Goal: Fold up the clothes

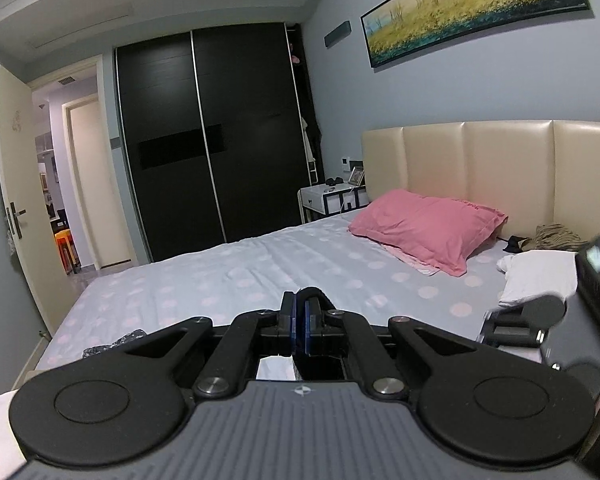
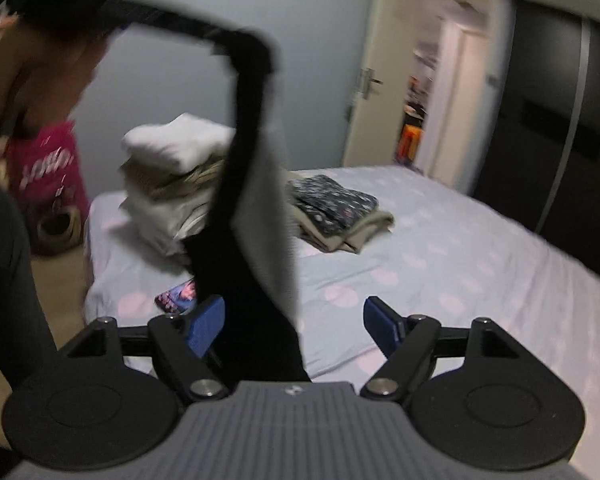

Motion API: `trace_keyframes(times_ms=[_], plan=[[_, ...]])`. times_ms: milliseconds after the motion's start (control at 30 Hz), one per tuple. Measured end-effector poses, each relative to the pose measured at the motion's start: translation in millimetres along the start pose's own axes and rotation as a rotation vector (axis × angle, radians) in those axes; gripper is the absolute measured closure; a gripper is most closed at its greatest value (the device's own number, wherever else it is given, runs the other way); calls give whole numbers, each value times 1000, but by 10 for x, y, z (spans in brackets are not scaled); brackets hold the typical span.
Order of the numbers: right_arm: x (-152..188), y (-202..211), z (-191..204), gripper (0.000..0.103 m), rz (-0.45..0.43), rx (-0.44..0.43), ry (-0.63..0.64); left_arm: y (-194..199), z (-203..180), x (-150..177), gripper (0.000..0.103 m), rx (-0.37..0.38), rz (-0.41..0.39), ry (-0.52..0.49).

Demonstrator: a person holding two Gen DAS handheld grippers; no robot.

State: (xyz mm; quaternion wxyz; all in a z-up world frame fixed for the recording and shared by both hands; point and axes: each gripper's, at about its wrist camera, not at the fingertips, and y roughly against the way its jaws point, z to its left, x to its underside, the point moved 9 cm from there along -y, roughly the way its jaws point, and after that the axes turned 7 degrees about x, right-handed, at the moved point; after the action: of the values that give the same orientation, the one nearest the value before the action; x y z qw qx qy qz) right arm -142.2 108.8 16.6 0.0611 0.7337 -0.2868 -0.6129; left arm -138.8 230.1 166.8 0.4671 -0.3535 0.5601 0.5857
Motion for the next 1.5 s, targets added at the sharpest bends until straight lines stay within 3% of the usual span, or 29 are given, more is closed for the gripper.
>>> trace_keyframes(times_ms=[100, 267, 333, 467, 567, 667, 800, 933, 1233, 1500], plan=[[-48, -77, 265, 28, -20, -24, 81, 7, -13, -34, 101, 4, -4, 7], [-126, -282, 498, 35, -38, 61, 196, 26, -61, -46, 101, 10, -10, 14], [-128, -334, 517, 47, -25, 66, 185, 55, -46, -37, 101, 11, -12, 21], [-129, -429, 554, 88, 3, 73, 159, 86, -8, -12, 101, -4, -6, 16], [-111, -366, 484, 98, 24, 72, 135, 128, 81, 11, 101, -30, -6, 17], [-100, -213, 299, 99, 39, 84, 99, 168, 215, 14, 101, -54, -10, 39], [-221, 115, -114, 101, 15, 173, 33, 280, 233, -86, 101, -49, -29, 45], [-536, 529, -435, 101, -57, 263, 8, 442, 109, -293, 102, -24, -74, 25], [-1494, 1689, -497, 101, -285, 429, 146, 986, -350, -977, 102, 13, -215, -94], [-1952, 2705, -298, 101, -393, 583, 304, 1576, -655, -1424, 102, 57, -364, -146]])
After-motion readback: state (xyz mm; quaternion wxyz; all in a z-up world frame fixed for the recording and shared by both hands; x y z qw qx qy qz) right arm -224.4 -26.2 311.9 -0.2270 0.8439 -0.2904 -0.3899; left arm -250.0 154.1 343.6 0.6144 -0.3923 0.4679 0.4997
